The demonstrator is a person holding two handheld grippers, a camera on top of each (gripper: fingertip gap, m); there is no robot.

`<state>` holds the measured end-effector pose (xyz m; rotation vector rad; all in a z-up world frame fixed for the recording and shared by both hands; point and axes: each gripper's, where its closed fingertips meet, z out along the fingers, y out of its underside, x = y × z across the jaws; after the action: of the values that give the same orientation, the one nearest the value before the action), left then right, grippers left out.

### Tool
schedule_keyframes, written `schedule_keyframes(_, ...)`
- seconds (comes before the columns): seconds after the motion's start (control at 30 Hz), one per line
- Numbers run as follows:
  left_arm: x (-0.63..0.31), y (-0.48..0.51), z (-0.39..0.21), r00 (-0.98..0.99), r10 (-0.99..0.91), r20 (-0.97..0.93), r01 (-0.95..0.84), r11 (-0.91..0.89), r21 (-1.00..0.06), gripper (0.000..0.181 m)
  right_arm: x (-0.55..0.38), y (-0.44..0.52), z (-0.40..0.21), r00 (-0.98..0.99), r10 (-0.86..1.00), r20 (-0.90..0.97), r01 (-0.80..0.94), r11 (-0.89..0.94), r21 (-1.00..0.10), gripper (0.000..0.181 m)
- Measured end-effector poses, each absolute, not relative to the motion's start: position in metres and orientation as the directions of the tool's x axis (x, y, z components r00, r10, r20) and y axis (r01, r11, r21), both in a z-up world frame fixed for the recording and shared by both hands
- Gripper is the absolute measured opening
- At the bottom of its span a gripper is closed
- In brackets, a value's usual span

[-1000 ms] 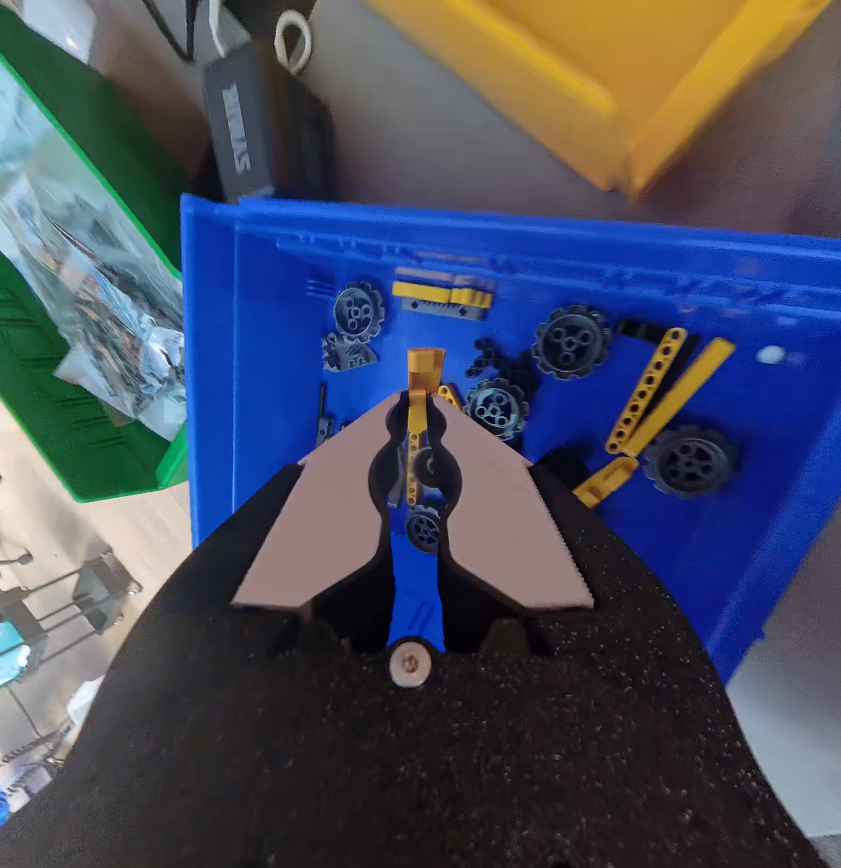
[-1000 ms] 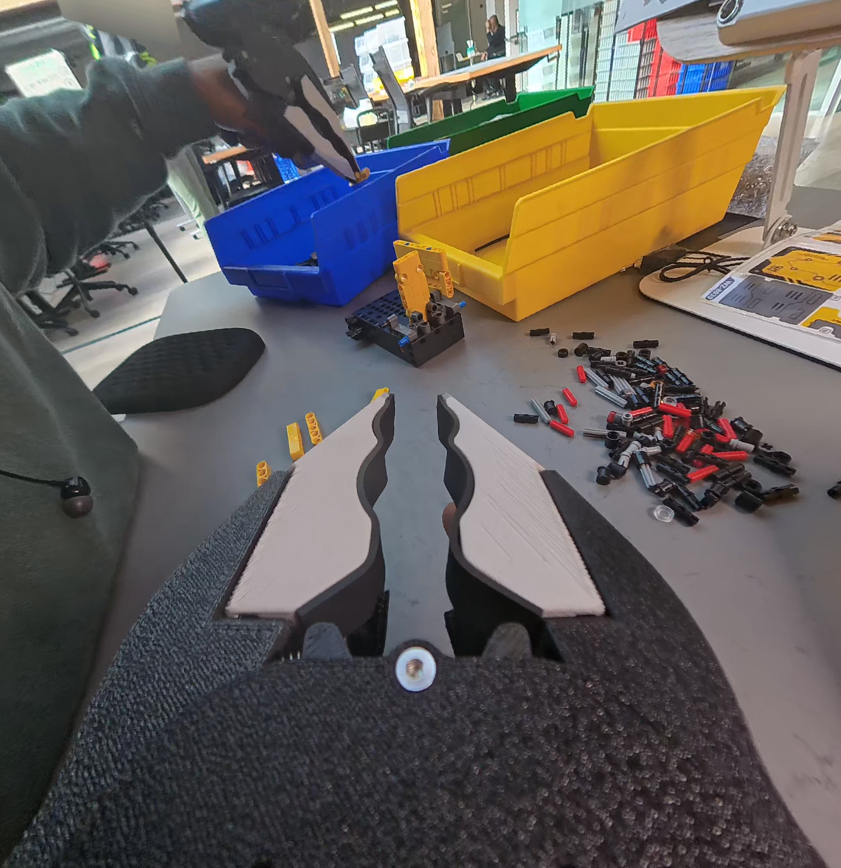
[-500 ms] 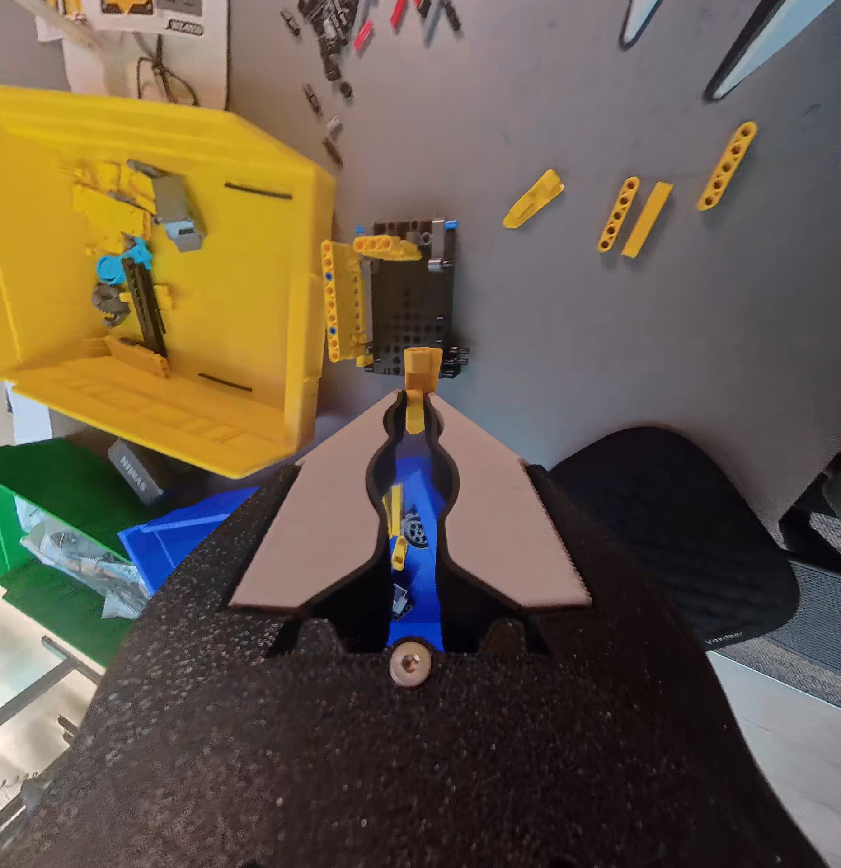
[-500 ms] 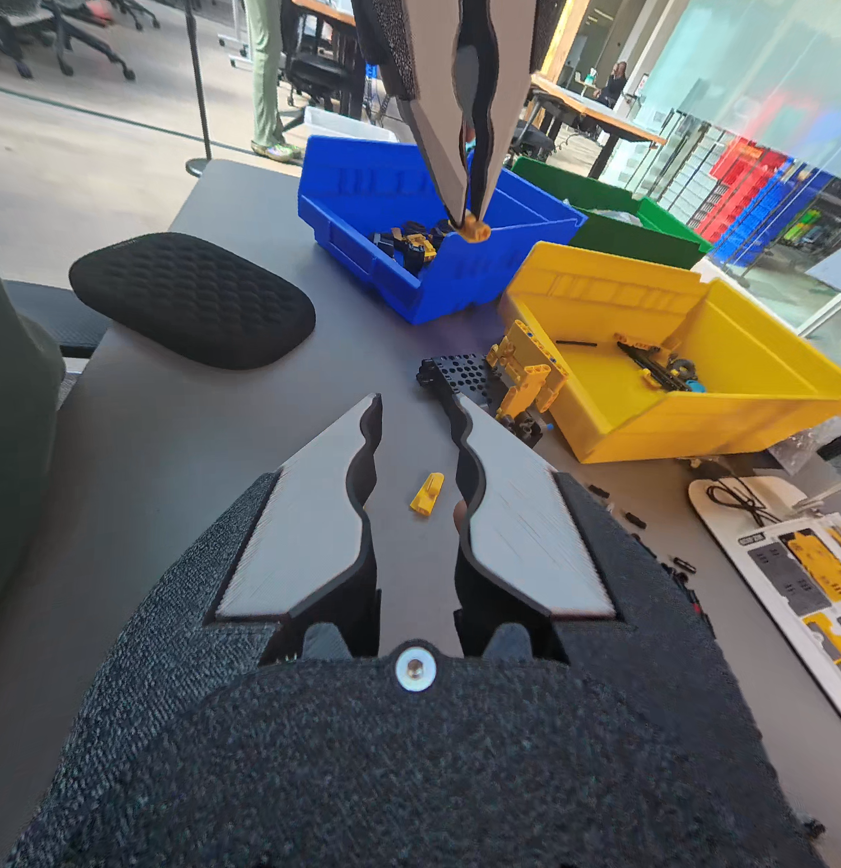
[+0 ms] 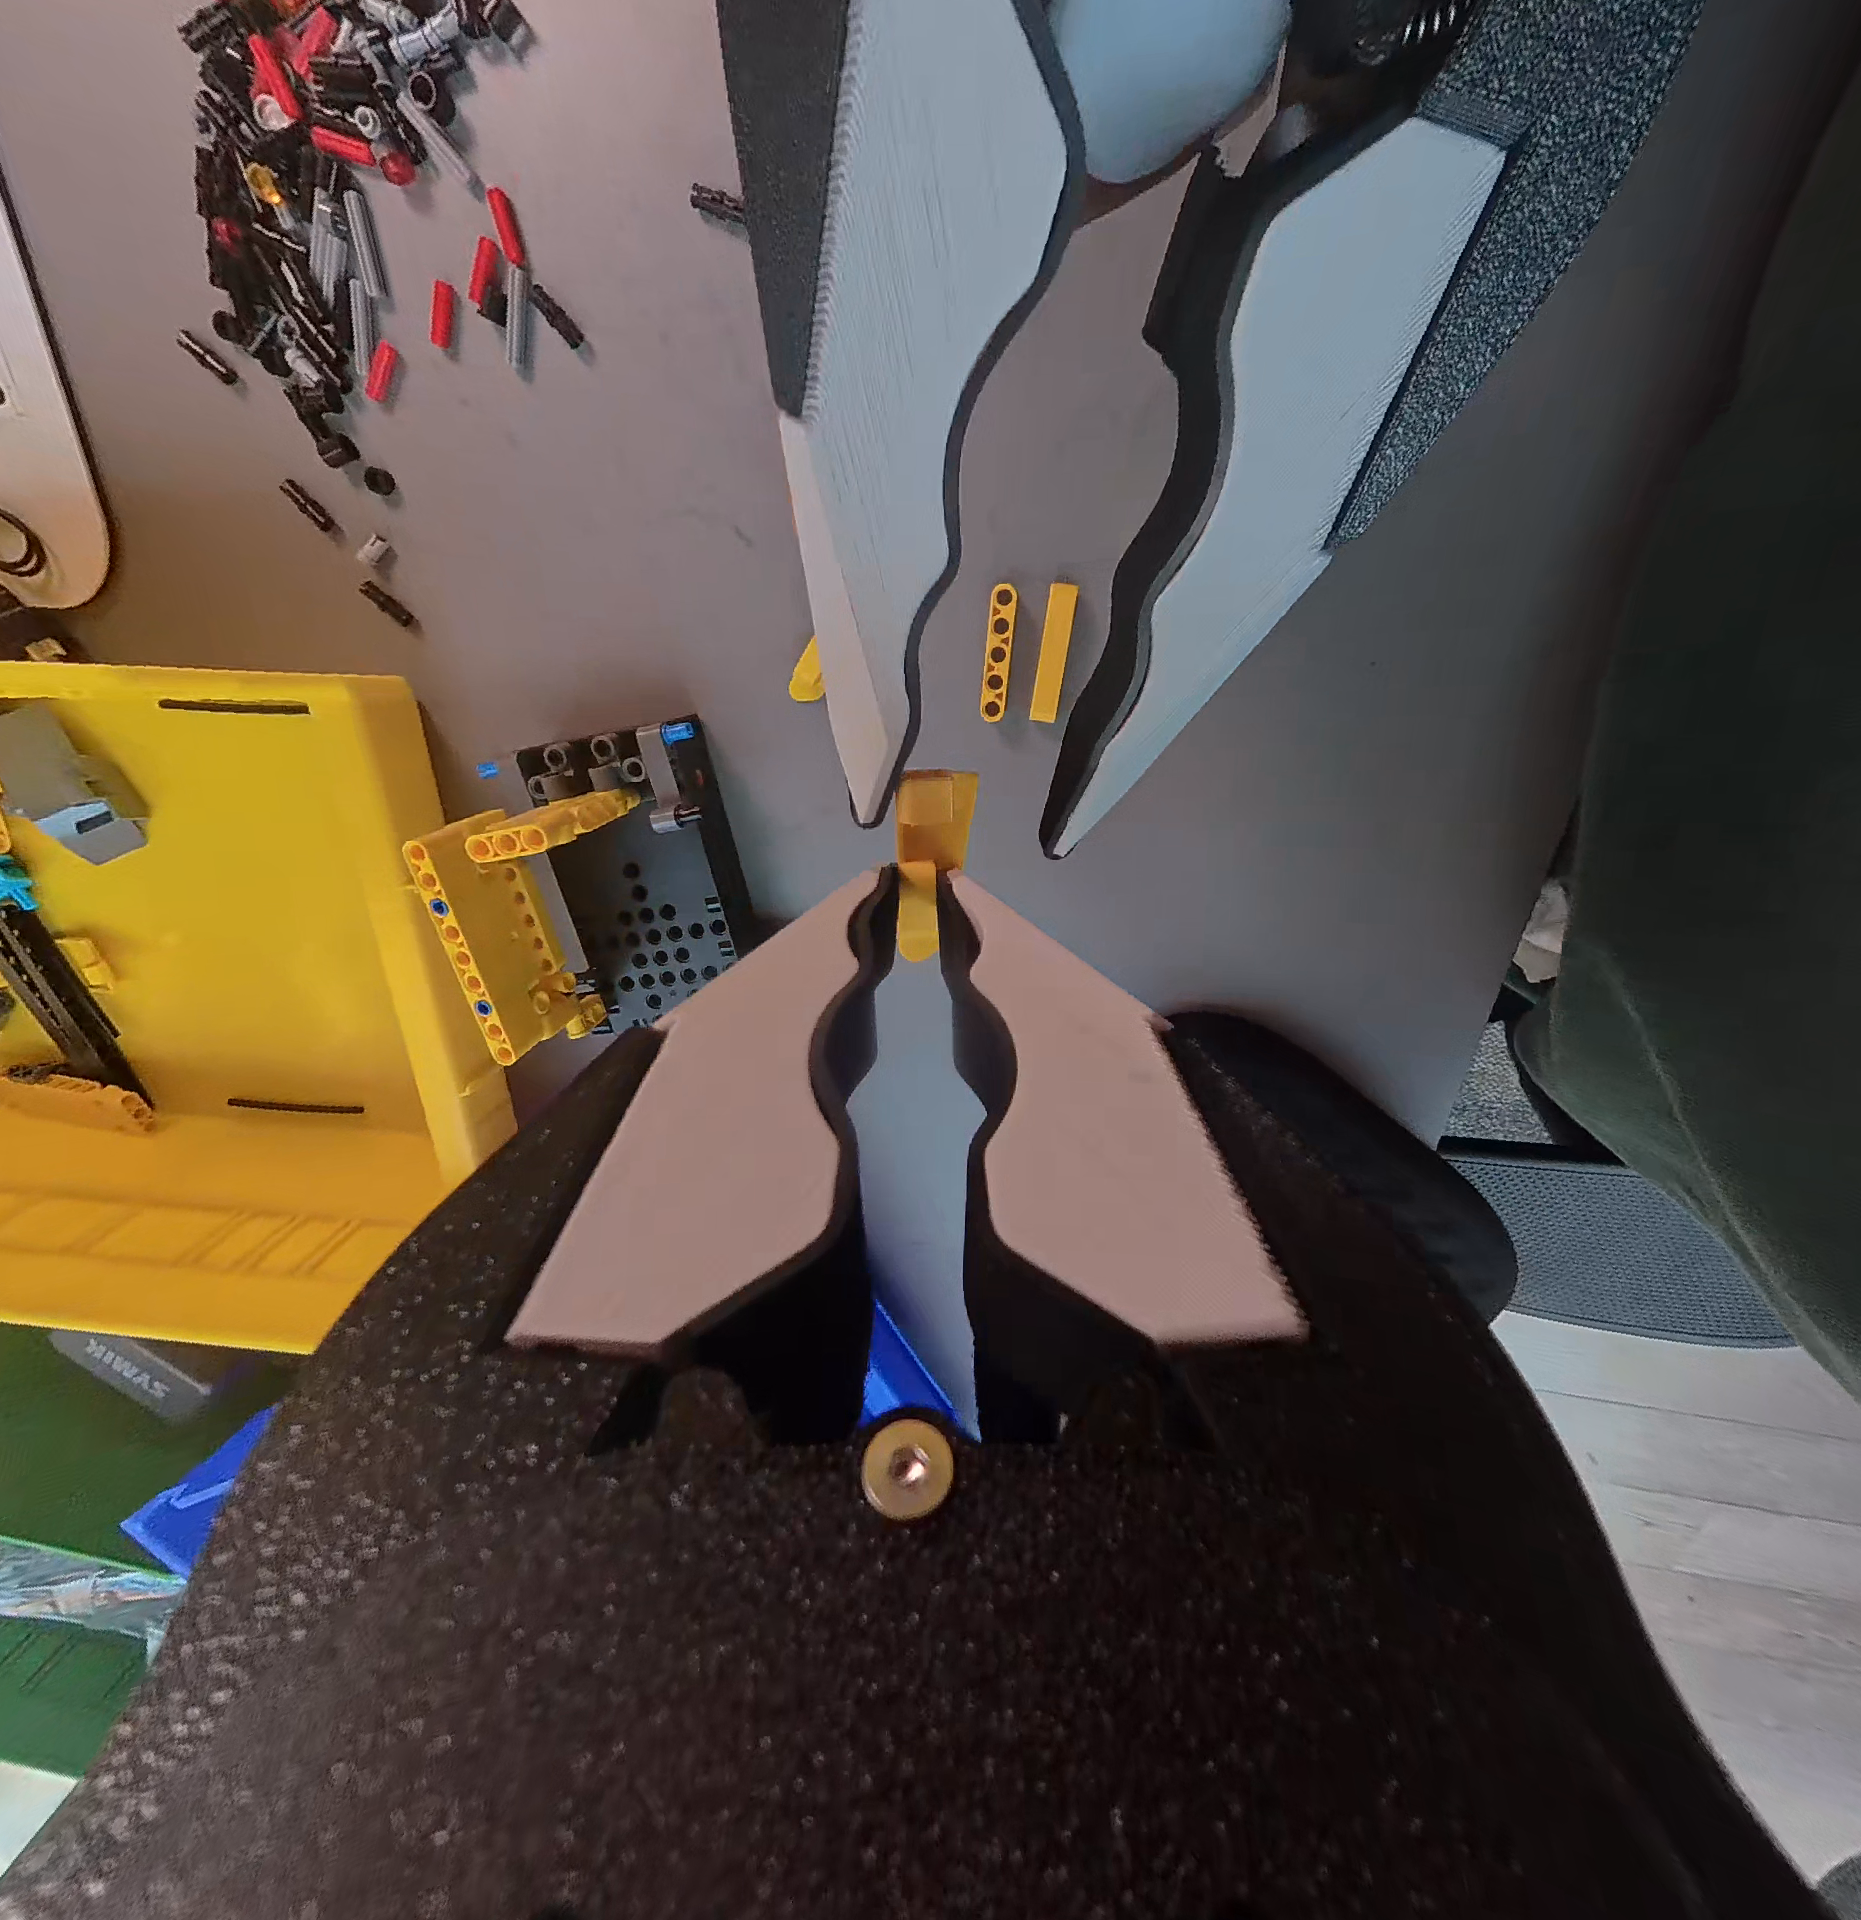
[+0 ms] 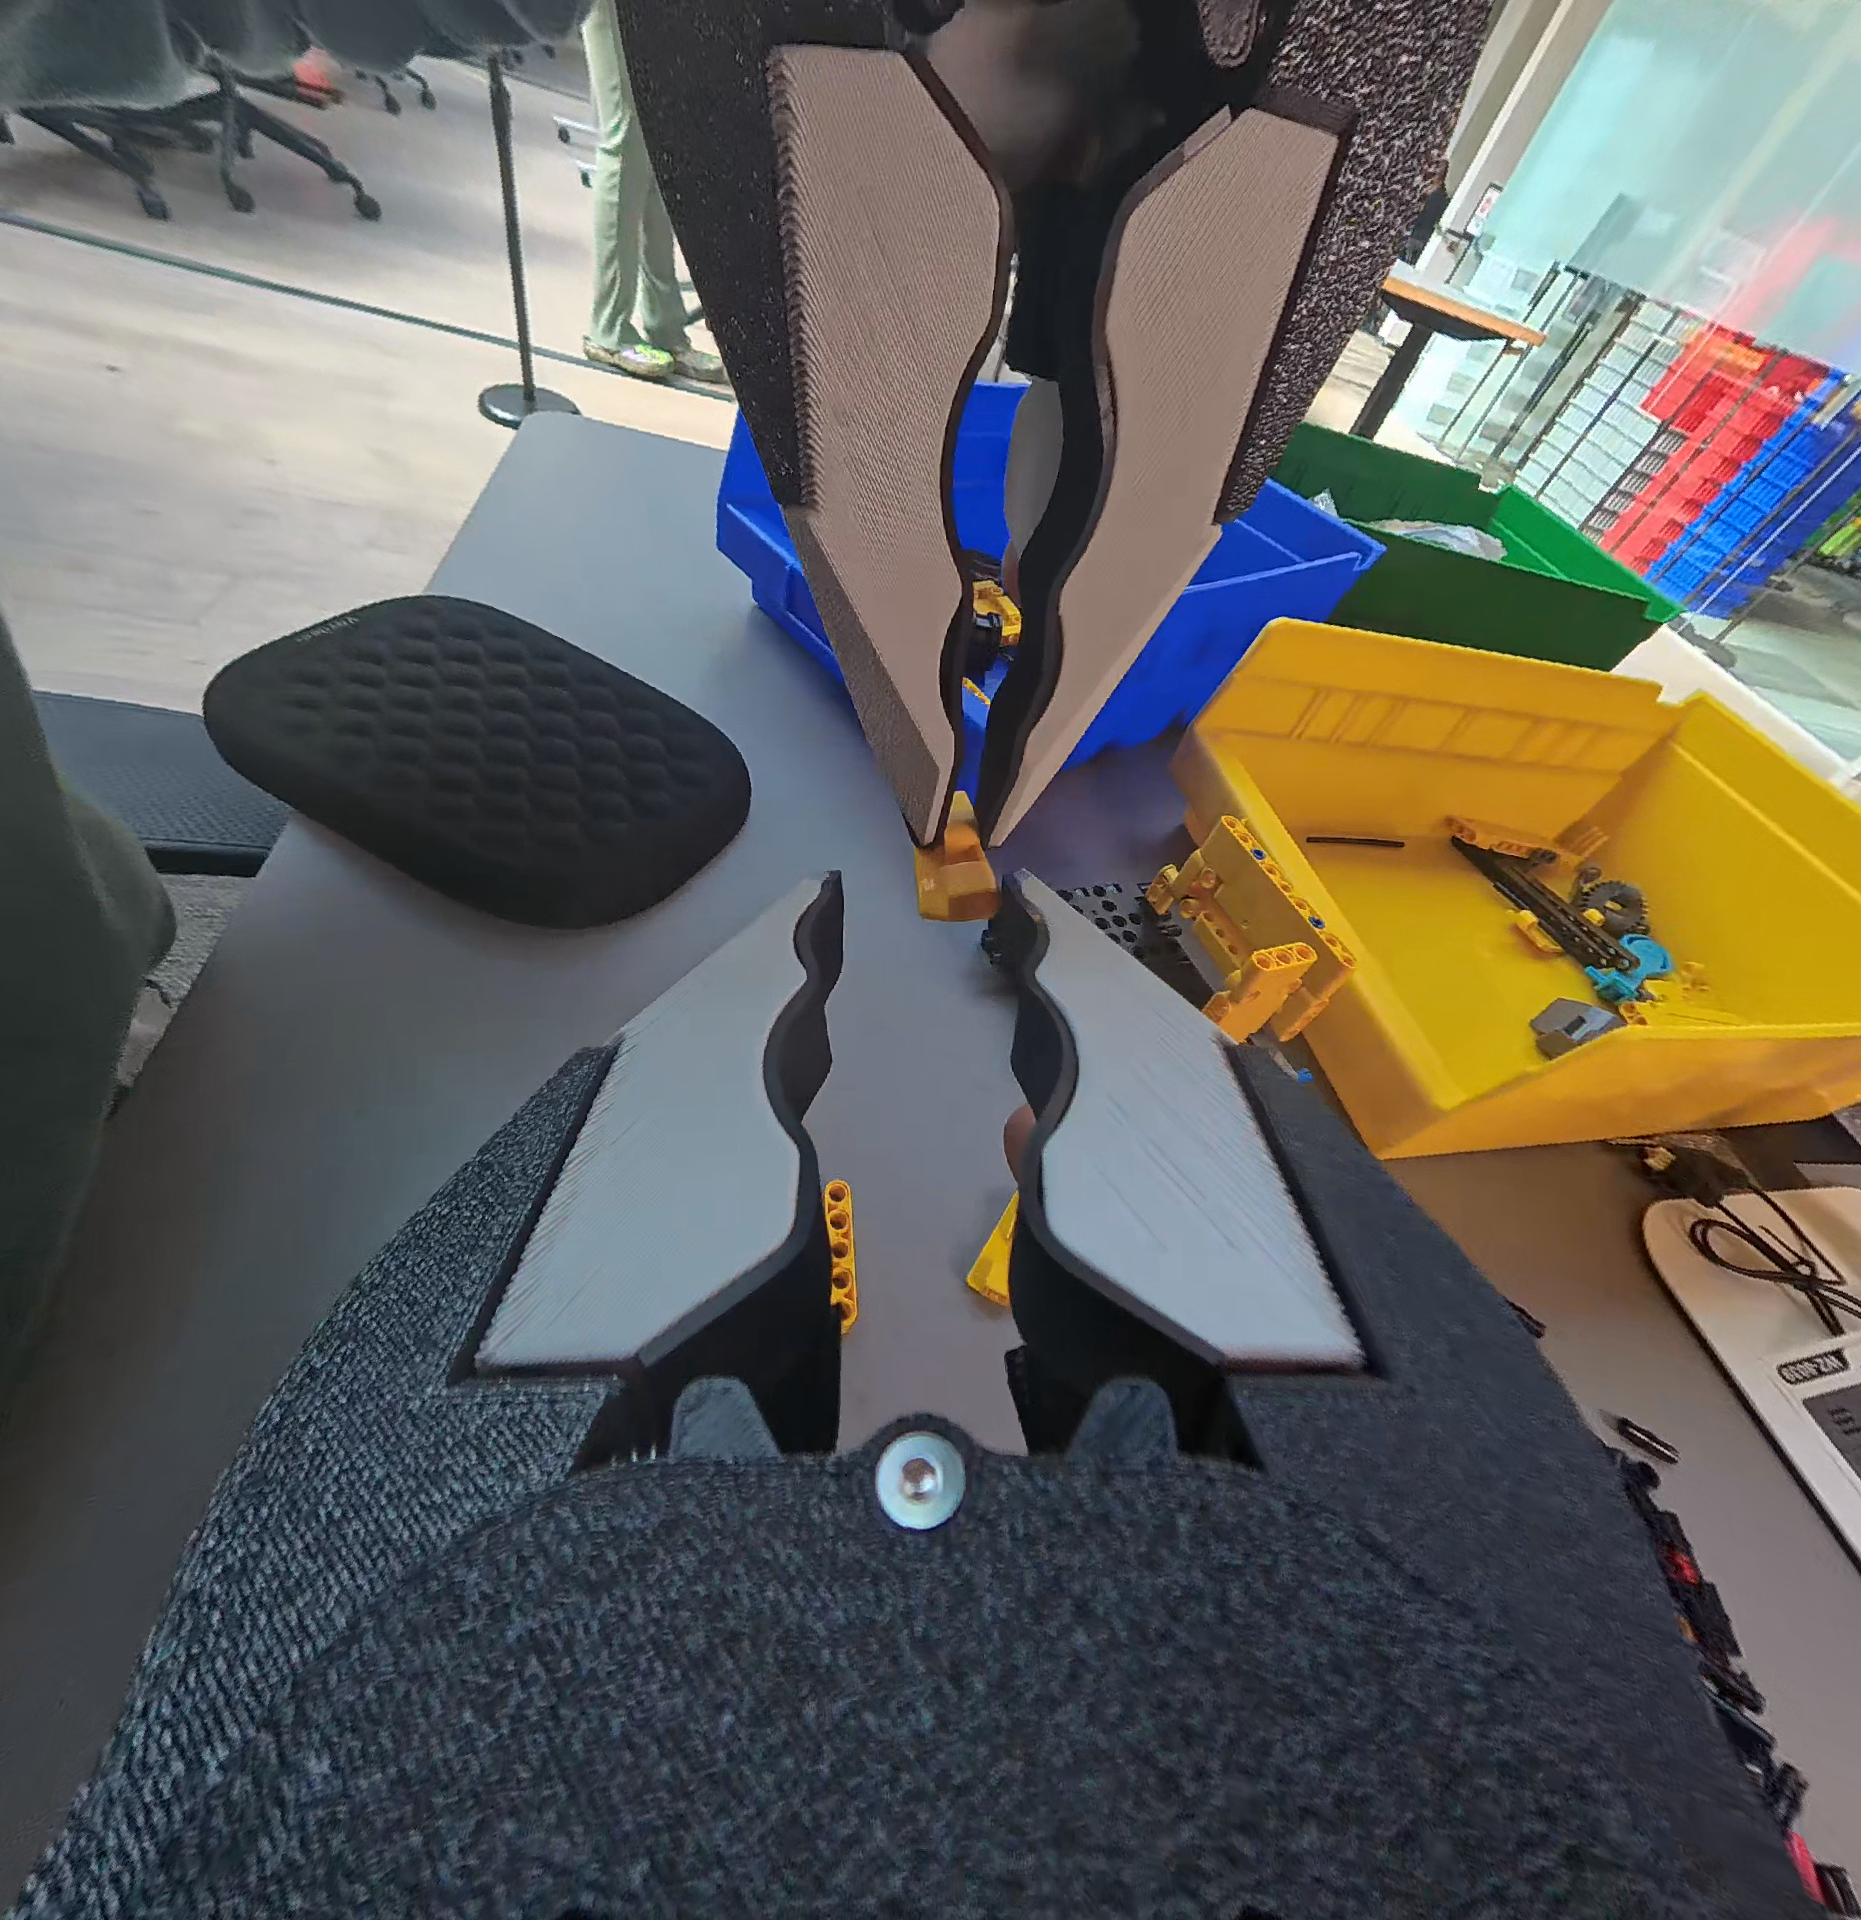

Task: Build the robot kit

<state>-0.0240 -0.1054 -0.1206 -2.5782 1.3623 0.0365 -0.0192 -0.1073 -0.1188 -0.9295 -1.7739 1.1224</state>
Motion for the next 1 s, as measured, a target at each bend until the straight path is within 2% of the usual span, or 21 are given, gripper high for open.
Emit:
schedule_keyframes(0.13, -0.020, -0.108, -0.122, 0.564, -0.819, -0.105, -0.819, -0.538, -0.199, 0.006, -0.019, -0.105, -0.117, -0.379, 0.897, 0.228, 0.147, 0.301, -0.942, 0.016)
schedule_keyframes(0.23, -0.018, -0.108, -0.119, 0.566, -0.819, -0.096, -0.813, -0.535, -0.231, 0.006, -0.017, -0.105, -0.114, -0.381, 0.898, 0.221, 0.119, 0.285, -0.951, 0.015)
schedule_keyframes(0.4, -0.012, -0.108, -0.100, 0.582, -0.812, -0.044, -0.759, -0.523, -0.389, 0.009, -0.006, -0.102, -0.103, -0.365, 0.896, 0.252, 0.024, 0.280, -0.960, 0.015)
schedule_keyframes(0.6, -0.018, -0.111, -0.098, 0.634, -0.767, 0.098, -0.582, -0.557, -0.592, 0.019, 0.012, -0.094, -0.109, -0.356, 0.893, 0.275, 0.024, 0.302, -0.953, 0.015)
schedule_keyframes(0.83, 0.005, -0.109, -0.124, 0.582, -0.750, 0.313, -0.343, -0.576, -0.742, 0.019, 0.028, -0.088, -0.114, -0.345, 0.895, 0.282, 0.033, 0.312, -0.950, 0.015)
schedule_keyframes(1.0, 0.023, -0.104, -0.111, 0.471, -0.758, 0.451, -0.125, -0.563, -0.817, 0.013, 0.035, -0.089, -0.103, -0.332, 0.895, 0.297, -0.025, 0.306, -0.952, 0.015)
